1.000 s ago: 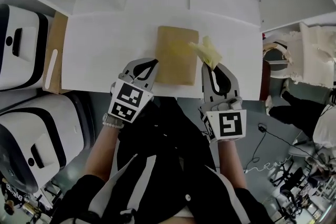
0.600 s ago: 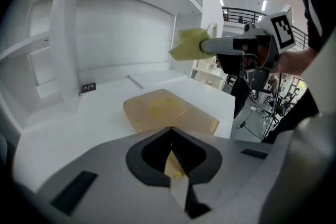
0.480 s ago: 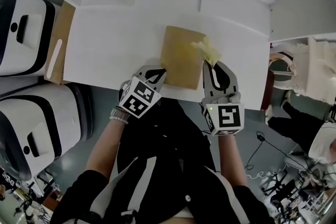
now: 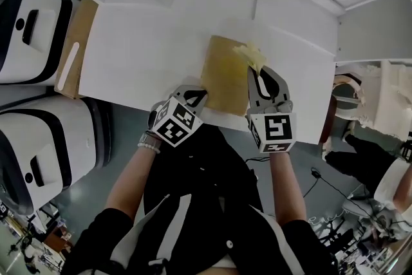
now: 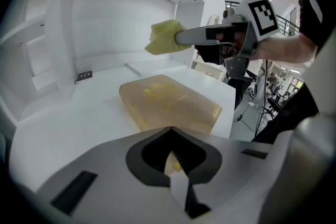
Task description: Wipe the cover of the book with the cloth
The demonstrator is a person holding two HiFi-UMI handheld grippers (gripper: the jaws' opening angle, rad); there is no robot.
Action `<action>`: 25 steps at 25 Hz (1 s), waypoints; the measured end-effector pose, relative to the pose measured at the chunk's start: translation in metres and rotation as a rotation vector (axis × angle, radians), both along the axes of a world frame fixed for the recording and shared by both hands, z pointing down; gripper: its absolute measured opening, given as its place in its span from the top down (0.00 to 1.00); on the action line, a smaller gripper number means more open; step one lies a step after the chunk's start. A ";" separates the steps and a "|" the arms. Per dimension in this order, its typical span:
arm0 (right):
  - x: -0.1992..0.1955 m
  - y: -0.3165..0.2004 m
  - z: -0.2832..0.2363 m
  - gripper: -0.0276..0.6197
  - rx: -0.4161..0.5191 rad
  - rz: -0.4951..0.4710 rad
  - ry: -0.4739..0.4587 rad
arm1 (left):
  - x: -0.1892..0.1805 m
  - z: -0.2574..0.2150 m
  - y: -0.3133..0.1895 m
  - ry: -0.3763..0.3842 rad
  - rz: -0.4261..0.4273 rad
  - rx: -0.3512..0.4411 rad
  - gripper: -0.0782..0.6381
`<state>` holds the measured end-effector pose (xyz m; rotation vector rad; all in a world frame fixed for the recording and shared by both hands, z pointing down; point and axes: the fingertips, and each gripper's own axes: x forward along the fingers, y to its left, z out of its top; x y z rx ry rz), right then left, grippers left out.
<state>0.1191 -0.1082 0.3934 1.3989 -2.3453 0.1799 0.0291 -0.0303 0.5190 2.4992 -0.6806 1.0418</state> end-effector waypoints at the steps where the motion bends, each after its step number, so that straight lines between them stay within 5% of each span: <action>1: -0.003 -0.004 0.002 0.90 0.000 -0.011 0.008 | 0.000 0.000 0.000 0.000 0.001 0.000 0.89; 25: -0.044 -0.062 0.099 0.90 -0.090 -0.276 0.426 | -0.001 0.000 0.001 0.016 -0.002 -0.010 0.89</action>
